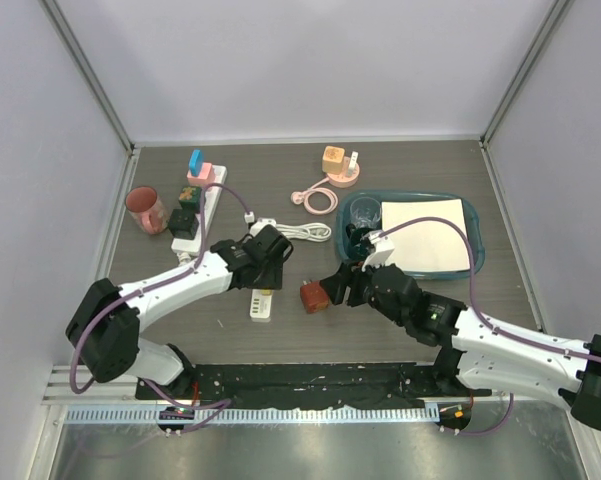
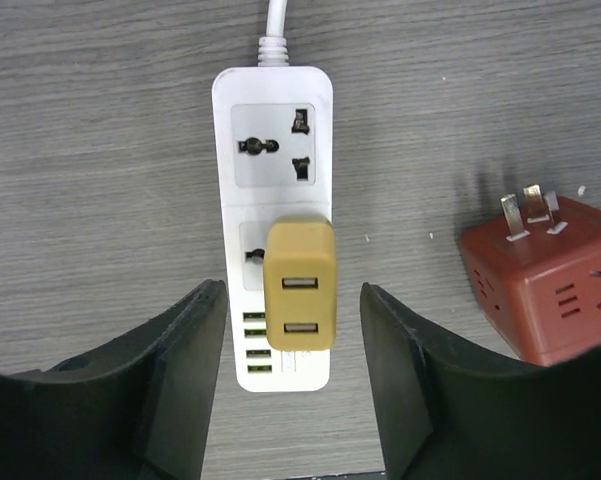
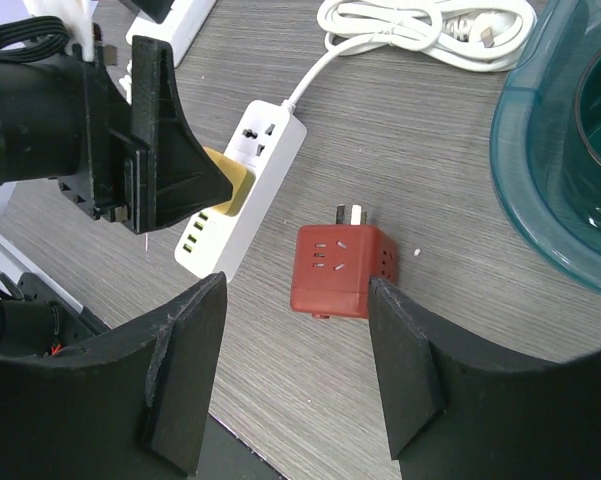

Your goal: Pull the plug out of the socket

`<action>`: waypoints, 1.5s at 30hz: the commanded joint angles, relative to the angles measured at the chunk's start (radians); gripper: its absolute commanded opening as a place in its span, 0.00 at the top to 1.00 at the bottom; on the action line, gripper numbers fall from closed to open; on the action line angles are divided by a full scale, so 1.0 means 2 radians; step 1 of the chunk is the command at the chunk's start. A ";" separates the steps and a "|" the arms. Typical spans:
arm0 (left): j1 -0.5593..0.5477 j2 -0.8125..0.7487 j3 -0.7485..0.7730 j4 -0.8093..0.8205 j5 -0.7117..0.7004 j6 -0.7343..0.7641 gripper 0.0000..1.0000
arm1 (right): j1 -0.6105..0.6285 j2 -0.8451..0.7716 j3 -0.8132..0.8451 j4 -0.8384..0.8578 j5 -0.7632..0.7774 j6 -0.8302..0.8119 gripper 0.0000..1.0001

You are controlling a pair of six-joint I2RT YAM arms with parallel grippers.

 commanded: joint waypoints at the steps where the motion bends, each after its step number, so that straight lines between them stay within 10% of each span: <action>1: 0.012 0.020 0.017 0.021 0.019 0.021 0.43 | 0.002 -0.017 0.006 0.016 0.010 0.002 0.36; 10: 0.021 0.041 0.015 0.013 0.034 0.013 1.00 | 0.002 0.019 0.028 0.035 -0.018 0.017 0.36; 23: 0.068 -0.080 0.013 -0.012 0.046 -0.018 1.00 | 0.003 0.187 0.061 0.191 -0.146 0.099 0.26; 45: 0.072 -0.228 -0.032 -0.002 0.031 -0.075 1.00 | 0.034 0.371 0.196 0.146 -0.165 0.137 0.32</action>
